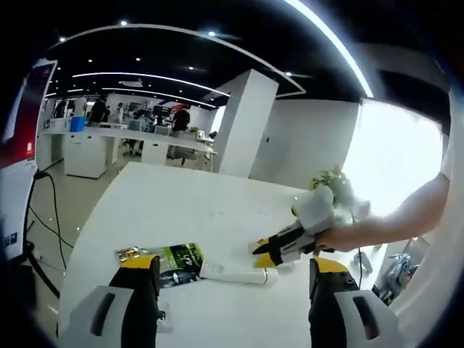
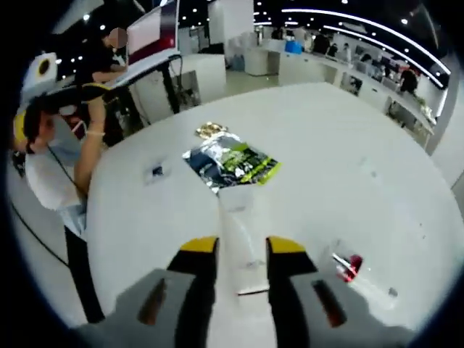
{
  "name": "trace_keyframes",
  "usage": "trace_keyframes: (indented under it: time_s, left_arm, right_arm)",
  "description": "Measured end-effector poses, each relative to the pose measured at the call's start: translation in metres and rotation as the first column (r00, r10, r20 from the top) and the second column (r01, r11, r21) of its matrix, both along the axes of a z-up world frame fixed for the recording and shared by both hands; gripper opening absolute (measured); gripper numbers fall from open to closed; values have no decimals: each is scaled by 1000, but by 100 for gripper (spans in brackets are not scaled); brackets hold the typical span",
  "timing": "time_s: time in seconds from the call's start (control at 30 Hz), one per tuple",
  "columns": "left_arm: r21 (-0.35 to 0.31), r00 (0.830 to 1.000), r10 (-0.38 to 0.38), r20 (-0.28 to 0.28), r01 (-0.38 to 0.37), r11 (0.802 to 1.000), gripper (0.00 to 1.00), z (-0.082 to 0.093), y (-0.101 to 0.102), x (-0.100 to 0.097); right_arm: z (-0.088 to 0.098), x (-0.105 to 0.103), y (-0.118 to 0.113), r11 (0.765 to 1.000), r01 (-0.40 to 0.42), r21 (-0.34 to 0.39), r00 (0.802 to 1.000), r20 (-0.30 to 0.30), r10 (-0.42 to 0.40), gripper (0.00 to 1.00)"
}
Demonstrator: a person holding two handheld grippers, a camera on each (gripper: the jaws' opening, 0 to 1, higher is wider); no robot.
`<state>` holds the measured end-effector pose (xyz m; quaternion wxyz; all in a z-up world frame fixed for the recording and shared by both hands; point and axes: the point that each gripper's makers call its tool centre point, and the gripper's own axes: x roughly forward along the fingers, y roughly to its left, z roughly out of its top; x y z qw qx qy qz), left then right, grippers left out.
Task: Arrange the skincare products in the storage area until every visible bottle or jar stands upright without overlapping.
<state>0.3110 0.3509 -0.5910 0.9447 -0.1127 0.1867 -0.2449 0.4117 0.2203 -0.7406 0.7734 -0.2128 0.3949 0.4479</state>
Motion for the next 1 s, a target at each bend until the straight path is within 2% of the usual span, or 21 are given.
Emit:
trace_keyframes:
  time_s: [0.1, 0.23, 0.37, 0.5, 0.63, 0.77, 1.0]
  left_arm:
    - [-2, 1000, 17, -8, -17, 1000, 88, -1, 4, -3]
    - [-3, 1000, 27, -10, -27, 1000, 88, -1, 7, -5]
    - [-1, 999, 41, -12, -41, 999, 88, -1, 13, -8]
    - [1, 999, 48, -14, -48, 999, 88, -1, 16, -10]
    - [10, 997, 69, -18, -69, 998, 88, -2, 25, -12]
    - [14, 996, 84, -19, -84, 996, 88, -1, 29, -12]
    - [17, 995, 102, -19, -102, 995, 88, -2, 35, -15]
  right_arm:
    - [-17, -2, 2, 999, -24, -47, 999, -40, 22, 38]
    - [-33, 0, -5, 990, -55, -127, 998, -50, 49, 37]
    - [-46, 3, -7, 984, -76, -163, 995, -71, 65, 39]
    - [-50, 1, -8, 978, -84, -188, 994, -86, 69, 40]
    - [-62, 5, -12, 960, -128, -248, 990, -84, 111, 40]
    - [-61, 10, -12, 966, -114, -231, 990, -107, 92, 38]
    - [-61, 11, -12, 966, -118, -228, 990, -104, 97, 27]
